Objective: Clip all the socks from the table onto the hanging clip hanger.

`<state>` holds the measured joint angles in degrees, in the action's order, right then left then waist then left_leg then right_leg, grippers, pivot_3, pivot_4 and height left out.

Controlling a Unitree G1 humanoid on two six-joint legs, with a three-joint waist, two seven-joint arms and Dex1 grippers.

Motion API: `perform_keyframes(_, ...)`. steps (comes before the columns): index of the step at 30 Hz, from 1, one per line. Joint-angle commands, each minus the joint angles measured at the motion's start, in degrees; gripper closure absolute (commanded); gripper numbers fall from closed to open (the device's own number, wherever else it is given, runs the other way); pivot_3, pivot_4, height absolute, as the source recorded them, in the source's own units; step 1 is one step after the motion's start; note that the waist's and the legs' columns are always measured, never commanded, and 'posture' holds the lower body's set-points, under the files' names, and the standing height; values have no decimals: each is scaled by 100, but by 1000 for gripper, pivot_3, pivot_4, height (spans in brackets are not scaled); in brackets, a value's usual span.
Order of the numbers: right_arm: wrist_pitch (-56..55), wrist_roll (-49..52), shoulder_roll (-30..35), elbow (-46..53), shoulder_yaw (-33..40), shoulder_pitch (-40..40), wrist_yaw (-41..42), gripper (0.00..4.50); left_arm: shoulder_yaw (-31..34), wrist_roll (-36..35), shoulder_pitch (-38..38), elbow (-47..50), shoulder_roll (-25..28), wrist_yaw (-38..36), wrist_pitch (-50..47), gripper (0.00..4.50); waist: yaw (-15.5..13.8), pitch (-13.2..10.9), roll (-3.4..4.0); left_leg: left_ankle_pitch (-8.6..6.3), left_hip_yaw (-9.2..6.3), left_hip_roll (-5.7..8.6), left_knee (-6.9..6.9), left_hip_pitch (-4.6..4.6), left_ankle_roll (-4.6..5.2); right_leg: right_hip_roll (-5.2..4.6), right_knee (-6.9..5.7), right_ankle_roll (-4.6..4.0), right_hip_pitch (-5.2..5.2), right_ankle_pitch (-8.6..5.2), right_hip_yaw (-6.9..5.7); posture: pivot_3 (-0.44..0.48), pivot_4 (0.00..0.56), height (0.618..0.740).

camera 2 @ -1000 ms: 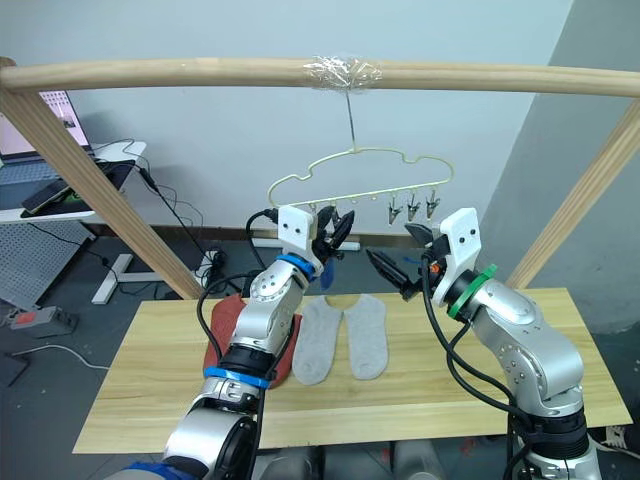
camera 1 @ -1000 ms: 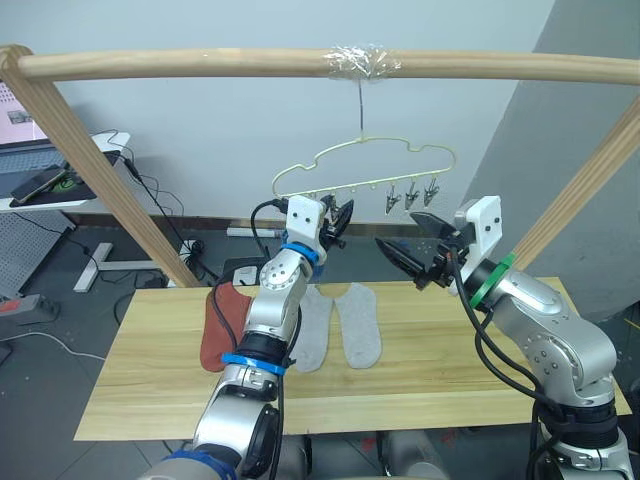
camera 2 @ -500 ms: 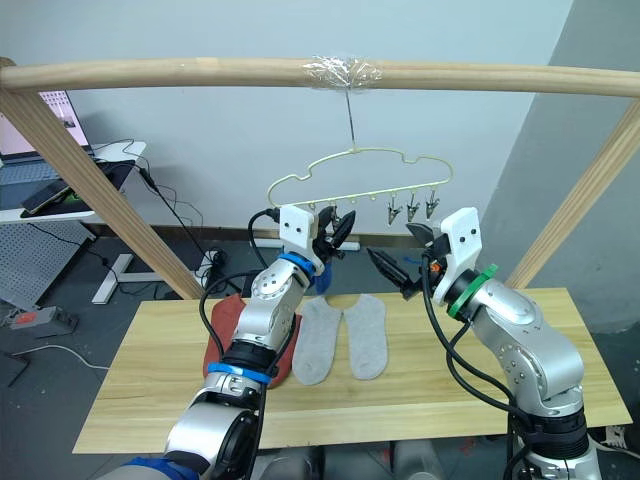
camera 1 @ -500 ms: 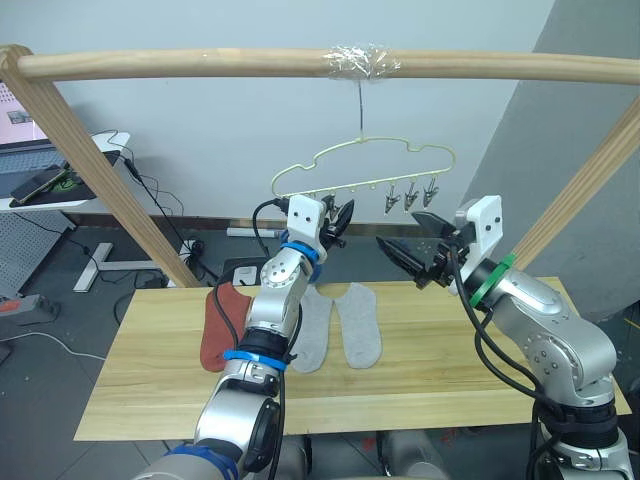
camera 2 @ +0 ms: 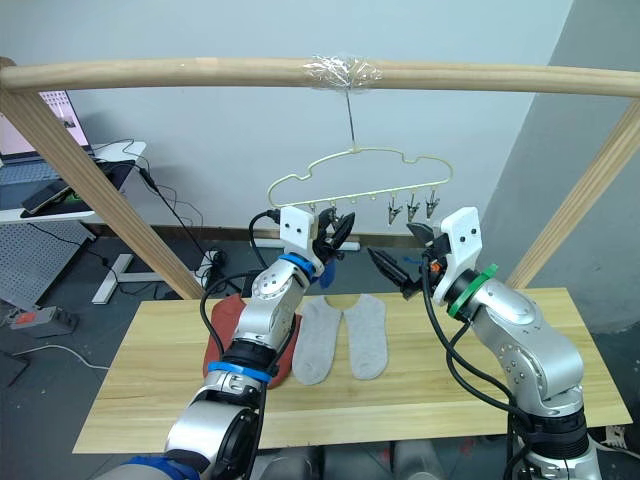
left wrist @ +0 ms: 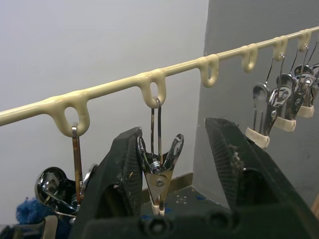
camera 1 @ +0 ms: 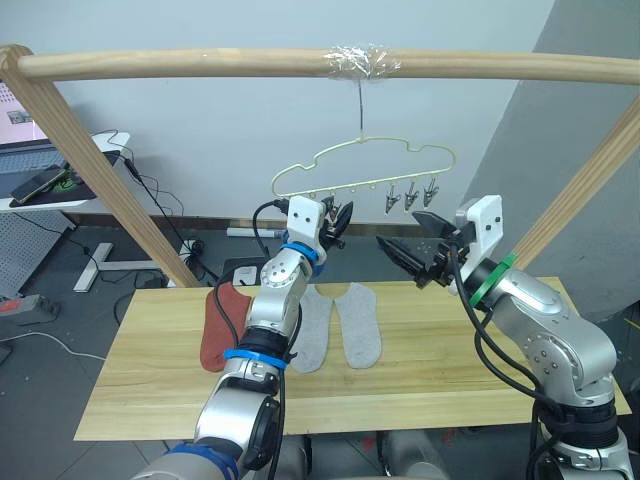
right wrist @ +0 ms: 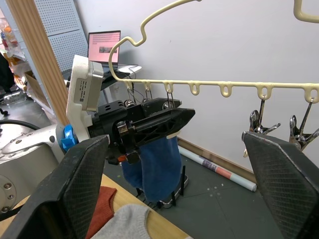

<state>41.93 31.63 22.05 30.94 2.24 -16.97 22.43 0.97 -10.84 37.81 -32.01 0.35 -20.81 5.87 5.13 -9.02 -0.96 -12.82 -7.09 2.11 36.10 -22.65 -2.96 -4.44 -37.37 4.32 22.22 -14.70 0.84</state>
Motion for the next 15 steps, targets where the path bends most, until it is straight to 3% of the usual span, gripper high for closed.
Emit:
perform_keyframes(1, -68, 95, 4, 153, 111, -133, 1, 0, 45, 9, 164, 66, 18, -29, 129, 3144, 0, 0, 0, 0, 0, 0, 0, 0, 0, 0, 0, 0, 0, 0, 0, -182, 124, 740)
perform_keyframes(3, -69, 95, 9, 150, 116, -133, 4, 0, 50, 8, 162, 65, 18, -35, 119, 3764, 0, 0, 0, 0, 0, 0, 0, 0, 0, 0, 0, 0, 0, 0, 0, -182, 124, 740)
perform_keyframes(8, -63, 95, 5, 136, 117, -144, -1, 0, 93, -10, 170, 66, 8, -44, 99, 4413, 0, 0, 0, 0, 0, 0, 0, 0, 0, 0, 0, 0, 0, 0, 0, -181, 126, 740)
perform_keyframes(13, -30, -13, 54, 71, 9, -106, 5, 0, 131, -55, 161, 119, 28, -55, 14, 4444, 0, 0, 0, 0, -1, 0, 0, 0, 0, 0, 0, 0, 0, 0, 0, -179, 127, 740)
perform_keyframes(15, 25, -445, 219, -161, -412, -22, -39, 0, 211, -236, 128, 289, 92, -166, -293, 4444, -1, 0, 0, 0, 0, 0, 0, 0, 0, 0, 0, 0, 0, 0, 0, -175, 129, 740)
